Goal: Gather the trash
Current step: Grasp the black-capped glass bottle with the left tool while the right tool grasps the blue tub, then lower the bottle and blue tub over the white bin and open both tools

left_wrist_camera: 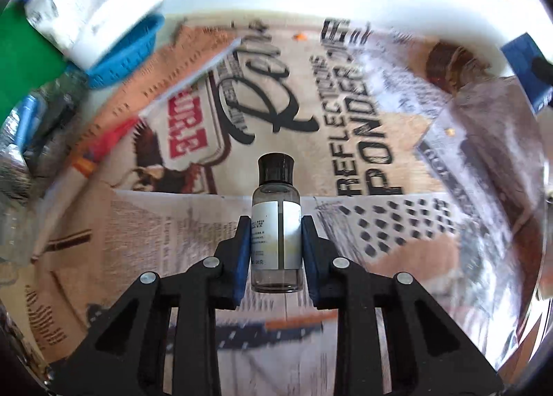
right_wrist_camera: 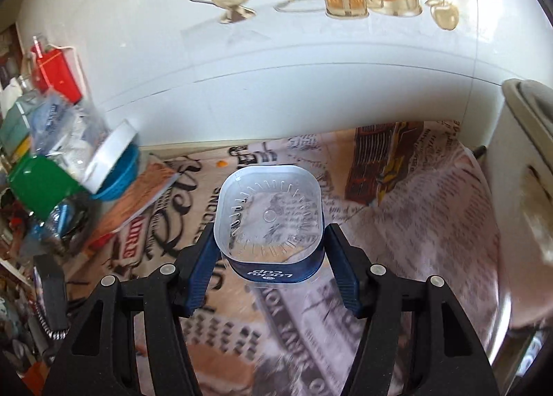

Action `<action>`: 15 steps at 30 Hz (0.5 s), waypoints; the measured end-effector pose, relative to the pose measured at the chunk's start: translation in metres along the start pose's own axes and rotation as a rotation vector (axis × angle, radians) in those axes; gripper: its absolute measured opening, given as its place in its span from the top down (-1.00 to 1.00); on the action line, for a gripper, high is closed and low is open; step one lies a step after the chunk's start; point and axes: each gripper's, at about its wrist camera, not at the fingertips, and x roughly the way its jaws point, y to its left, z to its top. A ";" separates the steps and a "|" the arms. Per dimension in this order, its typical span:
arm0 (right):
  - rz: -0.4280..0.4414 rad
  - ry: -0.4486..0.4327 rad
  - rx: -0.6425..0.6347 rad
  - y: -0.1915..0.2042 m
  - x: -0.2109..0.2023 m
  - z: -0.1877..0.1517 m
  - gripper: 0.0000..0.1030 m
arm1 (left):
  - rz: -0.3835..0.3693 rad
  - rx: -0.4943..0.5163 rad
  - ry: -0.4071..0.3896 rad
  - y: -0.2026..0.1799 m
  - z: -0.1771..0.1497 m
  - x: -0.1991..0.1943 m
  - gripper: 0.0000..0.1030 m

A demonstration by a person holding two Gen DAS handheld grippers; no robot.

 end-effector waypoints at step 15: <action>-0.101 -0.173 0.122 0.146 -0.131 -0.123 -0.13 | -0.152 0.149 -0.235 0.076 -0.101 -0.175 0.47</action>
